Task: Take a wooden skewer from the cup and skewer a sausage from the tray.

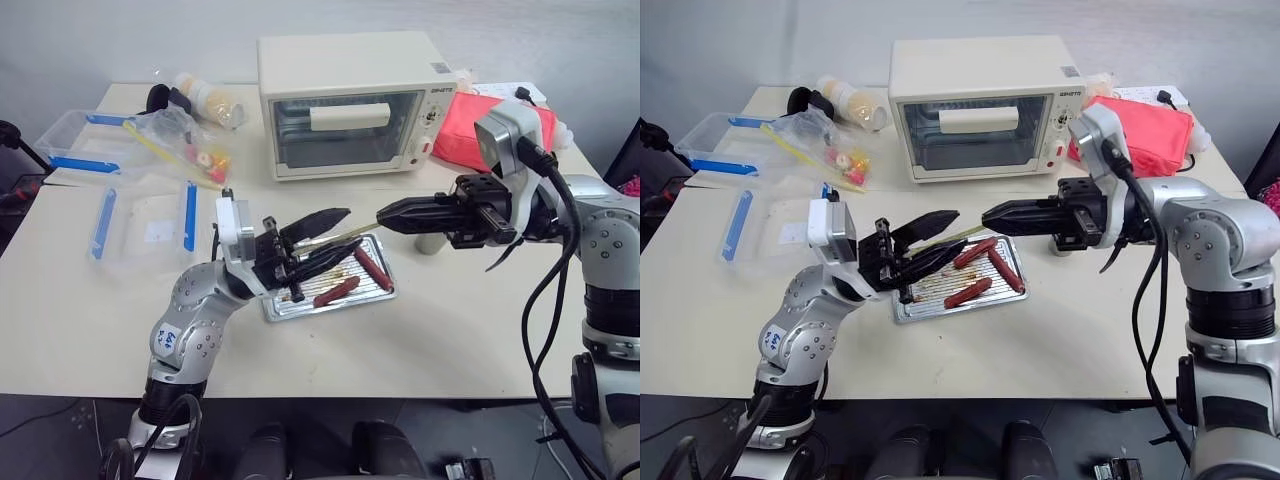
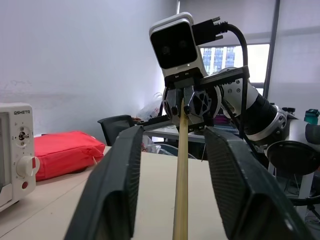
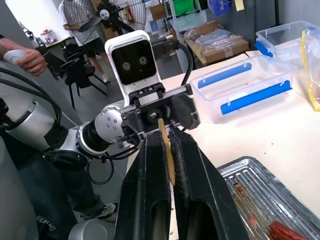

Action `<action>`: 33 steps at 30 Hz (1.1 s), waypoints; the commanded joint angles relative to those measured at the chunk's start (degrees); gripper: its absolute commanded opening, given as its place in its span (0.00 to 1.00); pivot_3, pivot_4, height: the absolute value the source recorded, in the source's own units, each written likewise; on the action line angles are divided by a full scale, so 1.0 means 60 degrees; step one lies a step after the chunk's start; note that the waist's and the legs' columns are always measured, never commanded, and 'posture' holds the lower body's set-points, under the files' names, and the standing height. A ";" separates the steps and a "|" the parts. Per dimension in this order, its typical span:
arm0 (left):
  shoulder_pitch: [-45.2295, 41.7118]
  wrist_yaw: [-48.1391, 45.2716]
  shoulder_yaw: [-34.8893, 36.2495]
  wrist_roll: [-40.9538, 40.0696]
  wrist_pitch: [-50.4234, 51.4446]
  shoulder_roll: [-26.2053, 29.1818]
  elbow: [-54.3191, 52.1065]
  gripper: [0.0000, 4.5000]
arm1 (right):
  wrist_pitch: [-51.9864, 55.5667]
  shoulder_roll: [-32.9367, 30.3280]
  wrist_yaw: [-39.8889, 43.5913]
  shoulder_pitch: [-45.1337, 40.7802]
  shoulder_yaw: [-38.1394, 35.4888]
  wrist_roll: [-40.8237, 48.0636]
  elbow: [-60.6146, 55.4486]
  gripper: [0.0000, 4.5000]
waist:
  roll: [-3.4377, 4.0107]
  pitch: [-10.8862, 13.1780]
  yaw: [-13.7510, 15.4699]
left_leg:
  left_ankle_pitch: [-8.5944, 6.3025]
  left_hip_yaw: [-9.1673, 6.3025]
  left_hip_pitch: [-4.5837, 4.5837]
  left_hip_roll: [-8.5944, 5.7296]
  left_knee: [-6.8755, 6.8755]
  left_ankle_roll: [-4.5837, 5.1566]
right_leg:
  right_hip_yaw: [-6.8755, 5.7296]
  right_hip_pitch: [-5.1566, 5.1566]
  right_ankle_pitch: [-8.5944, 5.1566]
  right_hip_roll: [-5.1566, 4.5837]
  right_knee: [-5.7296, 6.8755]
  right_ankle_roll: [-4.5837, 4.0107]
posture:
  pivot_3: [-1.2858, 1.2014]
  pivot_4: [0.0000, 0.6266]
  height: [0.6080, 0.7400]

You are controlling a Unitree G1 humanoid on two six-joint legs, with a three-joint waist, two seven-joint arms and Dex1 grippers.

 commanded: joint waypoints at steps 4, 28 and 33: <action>-0.0051 0.0046 0.0020 -0.0126 -0.0115 -0.0078 -0.0263 0.01 | -0.0183 0.0042 -0.0209 -0.0011 -0.0528 0.0357 -0.0324 0.00 | 0.0000 0.0000 -0.0001 | -0.0001 -0.0002 0.0000 0.0000 -0.0001 0.0001 | 0.0001 0.0002 0.0000 0.0000 -0.0003 0.0000 | 0.52 0.24 1.00; 0.3834 -0.0389 0.4020 -0.0233 -0.0352 0.2851 -0.0099 0.00 | -0.5026 -0.2137 0.0864 0.6377 -0.1834 -0.3004 -0.0041 1.00 | -0.0006 0.0004 0.0005 | -0.0007 -0.0008 0.0025 -0.0001 -0.0041 0.0009 | 0.0002 0.0035 0.0001 -0.0014 -0.0082 0.0002 | 0.52 0.24 1.00; 0.5005 -0.0186 0.4562 0.0006 -0.0760 0.2611 0.0004 0.00 | -0.6730 -0.1630 0.0559 0.7346 -0.2096 -0.3697 0.0441 1.00 | -0.0012 0.0001 0.0001 | -0.0012 -0.0006 0.0059 0.0000 -0.0075 0.0006 | 0.0042 0.0058 0.0001 -0.0022 -0.0098 0.0001 | 0.52 0.24 1.00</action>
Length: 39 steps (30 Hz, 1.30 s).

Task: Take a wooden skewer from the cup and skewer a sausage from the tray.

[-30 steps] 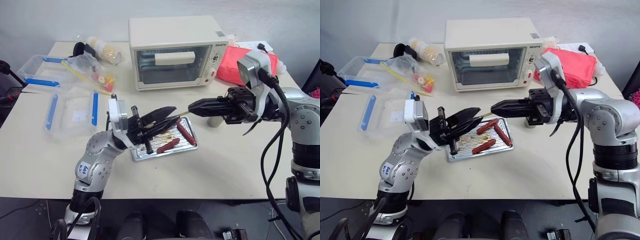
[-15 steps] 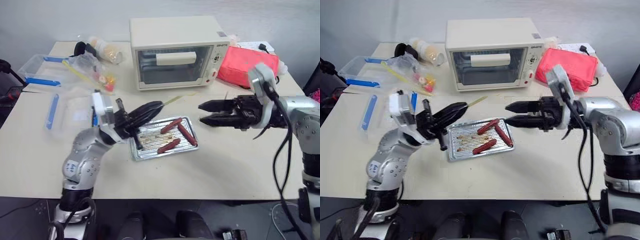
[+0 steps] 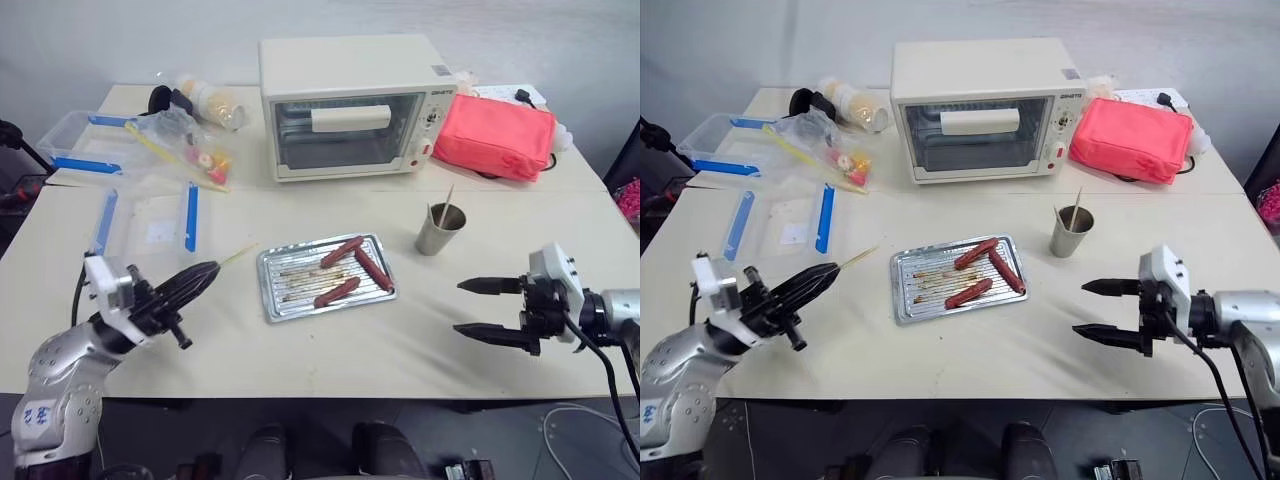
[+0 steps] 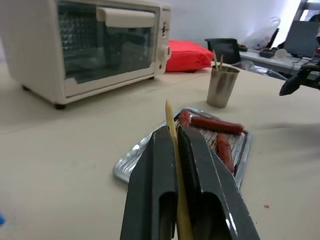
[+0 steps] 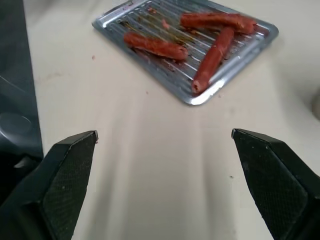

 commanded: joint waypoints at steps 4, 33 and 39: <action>0.0432 0.0429 0.0358 0.0015 -0.0341 -0.0129 -0.0289 0.00 | -0.0215 0.0668 -0.1417 -0.0761 0.0088 -0.0231 -0.0657 1.00 | 0.0002 0.0000 -0.0064 | 0.0005 0.0005 0.0009 0.0006 -0.0008 -0.0009 | 0.0029 -0.0013 0.0002 0.0003 0.0011 -0.0005 | 0.52 0.24 1.00; 0.0374 0.1201 -0.0255 0.0035 -0.0358 -0.0429 -0.0818 0.00 | 0.4542 0.4039 -0.5979 -0.6929 0.5654 -0.3747 0.0799 0.78 | -0.0005 -0.0004 -0.0273 | 0.0030 0.0021 -0.0154 0.0005 0.0002 -0.0013 | -0.0043 -0.0184 0.0003 0.0006 0.0088 -0.0011 | 0.52 0.24 1.00; 0.0352 0.1173 -0.0222 0.0006 -0.0379 -0.0412 -0.0769 0.00 | 0.3732 0.3857 -0.5711 -0.6813 0.6035 -0.4334 0.0667 0.41 | -0.0005 -0.0004 -0.0268 | 0.0030 0.0020 -0.0155 0.0002 0.0002 -0.0013 | -0.0043 -0.0185 0.0003 0.0005 0.0087 -0.0011 | 0.52 0.24 1.00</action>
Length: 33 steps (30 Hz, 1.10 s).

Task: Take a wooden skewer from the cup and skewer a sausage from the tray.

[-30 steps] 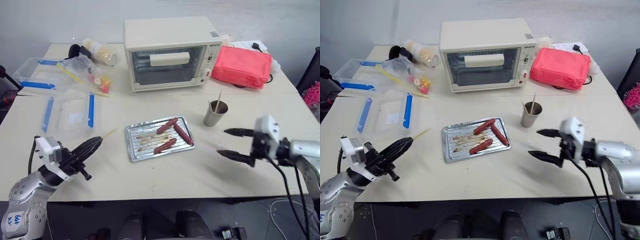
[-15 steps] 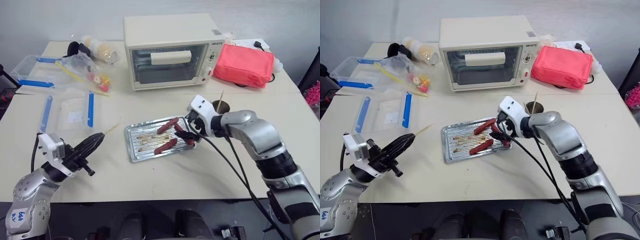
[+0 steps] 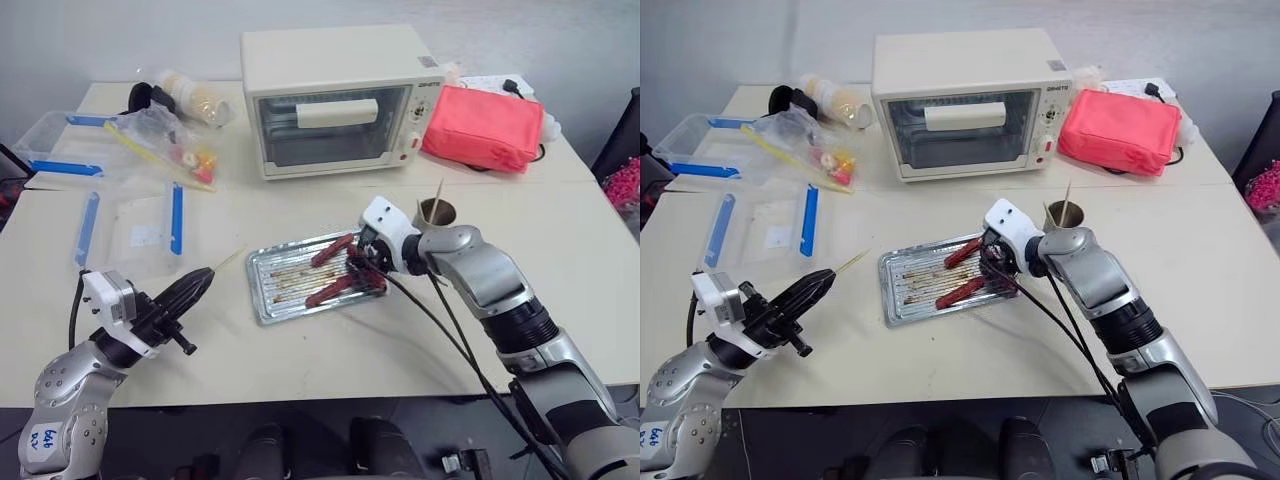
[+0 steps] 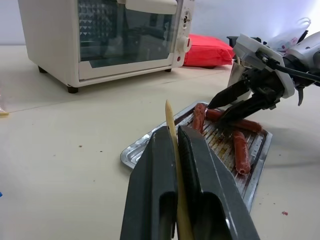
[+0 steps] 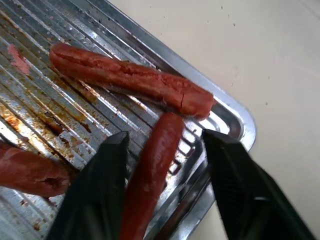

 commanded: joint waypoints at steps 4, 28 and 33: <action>0.0016 -0.0046 0.0118 -0.0082 -0.0190 0.0037 -0.0291 0.00 | -0.0363 -0.0114 0.0266 0.0013 0.0112 -0.0415 -0.0362 0.41 | 0.0000 0.0000 0.0003 | 0.0000 0.0000 0.0000 0.0000 0.0000 0.0000 | -0.0003 0.0000 0.0000 0.0000 0.0001 0.0000 | 0.52 0.24 1.00; -0.0238 -0.0165 0.0148 -0.0045 -0.0177 0.0129 -0.0074 0.00 | 0.1801 -0.0238 0.0308 0.0533 -0.0360 -0.0356 -0.1650 0.41 | 0.0000 0.0000 0.0007 | 0.0000 -0.0002 0.0001 0.0000 0.0000 0.0000 | -0.0002 0.0000 0.0000 0.0000 0.0001 0.0000 | 0.52 0.24 1.00; -0.0276 -0.0197 0.0144 -0.0040 -0.0160 0.0161 -0.0032 0.00 | 0.1914 -0.0109 0.0217 0.0682 -0.0414 -0.0266 -0.1706 0.41 | -0.0001 -0.0001 0.0007 | 0.0000 -0.0001 0.0001 0.0000 0.0000 0.0000 | -0.0002 0.0001 0.0000 0.0000 0.0001 0.0000 | 0.52 0.24 1.00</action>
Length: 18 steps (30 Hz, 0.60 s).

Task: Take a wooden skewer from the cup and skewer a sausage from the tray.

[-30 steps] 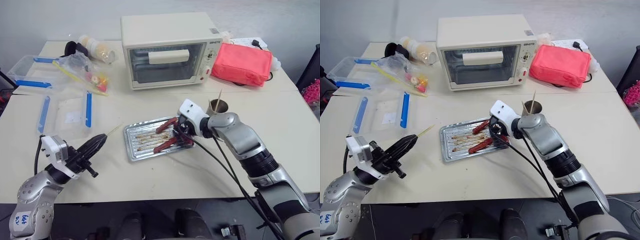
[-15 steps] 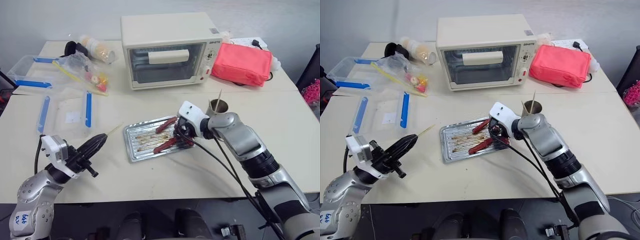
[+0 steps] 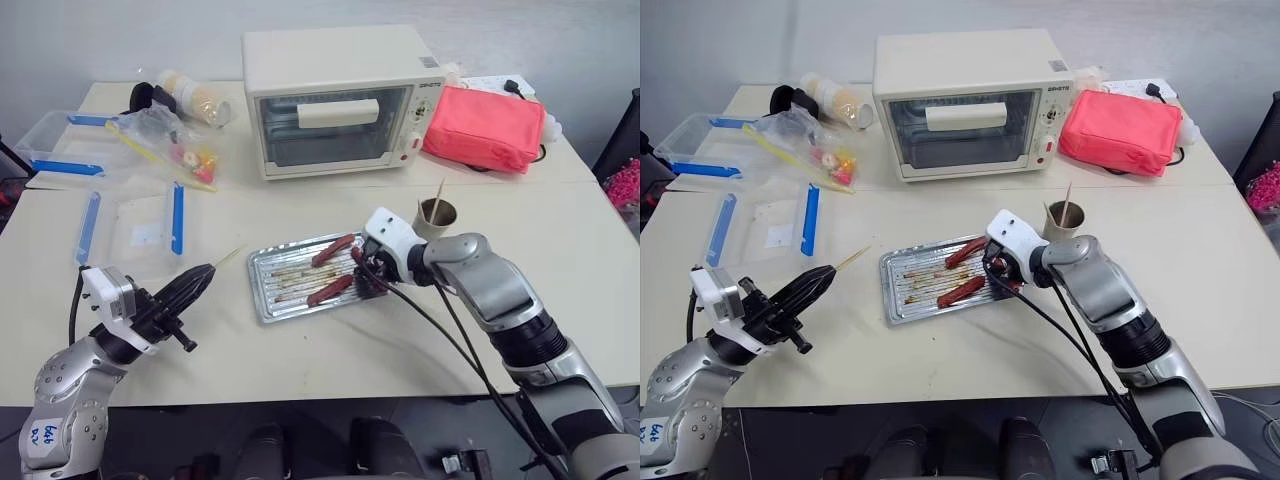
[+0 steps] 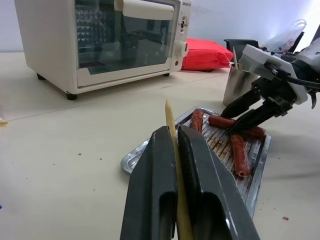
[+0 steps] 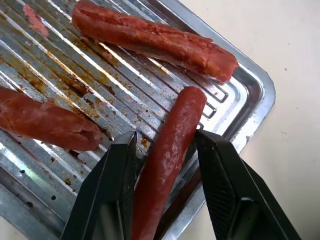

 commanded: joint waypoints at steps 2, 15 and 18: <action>-0.0081 -0.0085 0.0137 -0.0030 -0.0154 0.0140 -0.0045 0.00 | 0.0068 0.0062 -0.0104 0.0144 -0.0140 0.0164 -0.0224 0.33 | -0.0001 -0.0001 -0.0001 | 0.0000 -0.0001 0.0001 0.0000 0.0000 0.0000 | 0.0000 0.0000 0.0000 0.0000 0.0000 0.0000 | 0.52 0.24 1.00; -0.0181 -0.0807 -0.0224 0.0064 -0.0057 0.0551 -0.0036 0.00 | -0.2246 -0.1322 0.1905 0.0364 -0.1032 0.1286 -0.1130 0.09 | -0.0008 -0.0004 0.0034 | 0.0002 -0.0003 -0.0005 -0.0007 0.0002 0.0004 | -0.0001 0.0002 0.0000 -0.0001 -0.0004 0.0000 | 0.52 0.24 1.00; -0.0104 -0.1790 -0.0747 0.0204 0.0012 0.1240 -0.0151 0.00 | -0.5088 -0.1894 0.4357 0.0703 -0.1534 0.2272 -0.1169 0.09 | -0.0008 -0.0004 0.0019 | 0.0001 0.0000 -0.0002 -0.0007 -0.0003 0.0006 | -0.0005 0.0003 0.0002 0.0007 -0.0010 0.0004 | 0.52 0.24 1.00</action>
